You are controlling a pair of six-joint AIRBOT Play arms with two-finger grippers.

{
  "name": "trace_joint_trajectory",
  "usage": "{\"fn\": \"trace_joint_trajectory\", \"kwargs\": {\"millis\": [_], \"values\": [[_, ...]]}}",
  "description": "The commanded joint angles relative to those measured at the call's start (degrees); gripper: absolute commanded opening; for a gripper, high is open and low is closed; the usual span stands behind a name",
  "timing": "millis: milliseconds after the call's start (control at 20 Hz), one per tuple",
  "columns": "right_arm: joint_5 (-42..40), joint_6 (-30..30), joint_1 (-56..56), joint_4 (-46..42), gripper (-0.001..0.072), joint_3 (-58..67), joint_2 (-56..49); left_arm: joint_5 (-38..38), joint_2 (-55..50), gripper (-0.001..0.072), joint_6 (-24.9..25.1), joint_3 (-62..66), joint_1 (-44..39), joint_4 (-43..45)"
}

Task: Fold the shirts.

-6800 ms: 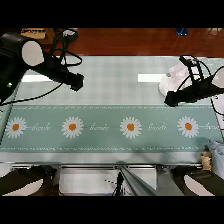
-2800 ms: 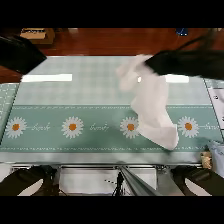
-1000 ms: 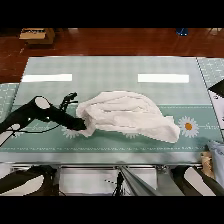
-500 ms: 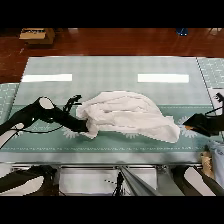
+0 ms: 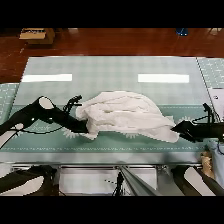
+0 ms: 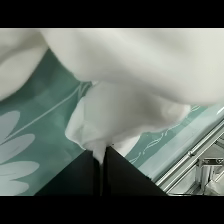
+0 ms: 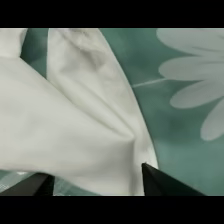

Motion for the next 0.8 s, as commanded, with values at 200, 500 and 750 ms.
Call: {"fn": "trace_joint_trajectory", "kwargs": {"millis": [200,500,750], "values": [[-6.40,1.70,12.66,2.25,0.0020,2.97,0.09,-0.94,2.32,0.0019,-0.13,5.05,0.94,-1.77],[-2.84,1.18,12.55,2.84,0.0019,32.46,10.91,-3.26,16.83,0.0019,-5.31,30.73,7.69,-1.75],[-9.66,9.29,12.55,3.15,0.0018,52.63,19.21,-2.84,24.44,0.0019,-8.24,56.59,11.76,-1.77]]}}
